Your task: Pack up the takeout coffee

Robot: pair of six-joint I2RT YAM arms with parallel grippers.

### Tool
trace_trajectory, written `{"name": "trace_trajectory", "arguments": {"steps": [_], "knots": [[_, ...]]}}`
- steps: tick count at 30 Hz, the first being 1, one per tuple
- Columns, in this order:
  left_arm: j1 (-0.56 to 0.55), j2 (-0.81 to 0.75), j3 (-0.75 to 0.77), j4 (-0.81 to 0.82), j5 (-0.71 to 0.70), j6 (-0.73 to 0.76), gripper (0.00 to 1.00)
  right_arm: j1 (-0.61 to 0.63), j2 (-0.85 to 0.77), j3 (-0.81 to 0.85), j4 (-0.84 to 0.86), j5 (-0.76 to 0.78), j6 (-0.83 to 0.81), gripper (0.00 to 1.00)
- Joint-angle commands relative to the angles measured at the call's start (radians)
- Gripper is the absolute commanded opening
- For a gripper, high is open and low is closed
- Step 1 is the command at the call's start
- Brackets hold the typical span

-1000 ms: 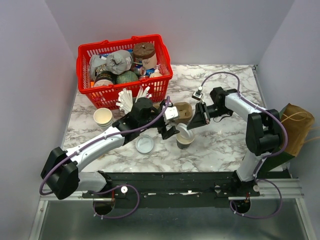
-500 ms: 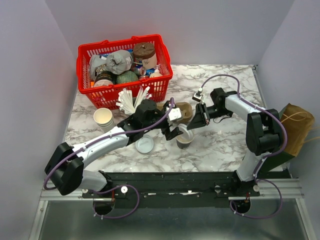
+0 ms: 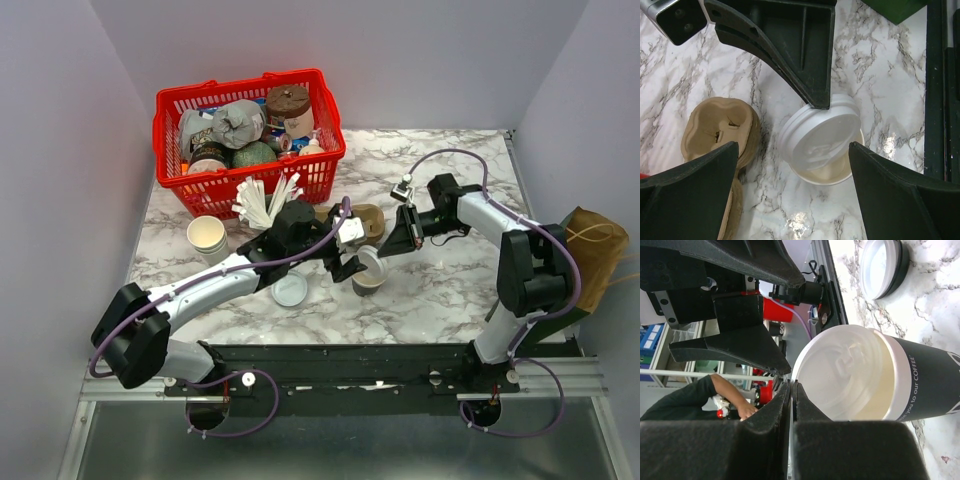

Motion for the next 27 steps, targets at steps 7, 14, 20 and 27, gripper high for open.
{"name": "trace_trajectory", "arguments": {"steps": [7, 14, 20, 27], "knots": [[-0.014, 0.014, -0.025, 0.046, 0.010, 0.000, 0.98, -0.020, -0.044, -0.026, 0.071, 0.098, 0.062, 0.15], [-0.018, 0.028, -0.022, 0.042, 0.010, -0.007, 0.98, -0.026, -0.052, -0.035, 0.086, 0.124, 0.069, 0.17], [-0.018, 0.034, -0.024, 0.042, 0.012, -0.012, 0.97, -0.028, -0.055, -0.035, 0.088, 0.152, 0.066, 0.21], [-0.018, 0.043, -0.024, 0.052, 0.018, -0.035, 0.96, -0.034, -0.052, -0.034, 0.091, 0.174, 0.065, 0.25]]}}
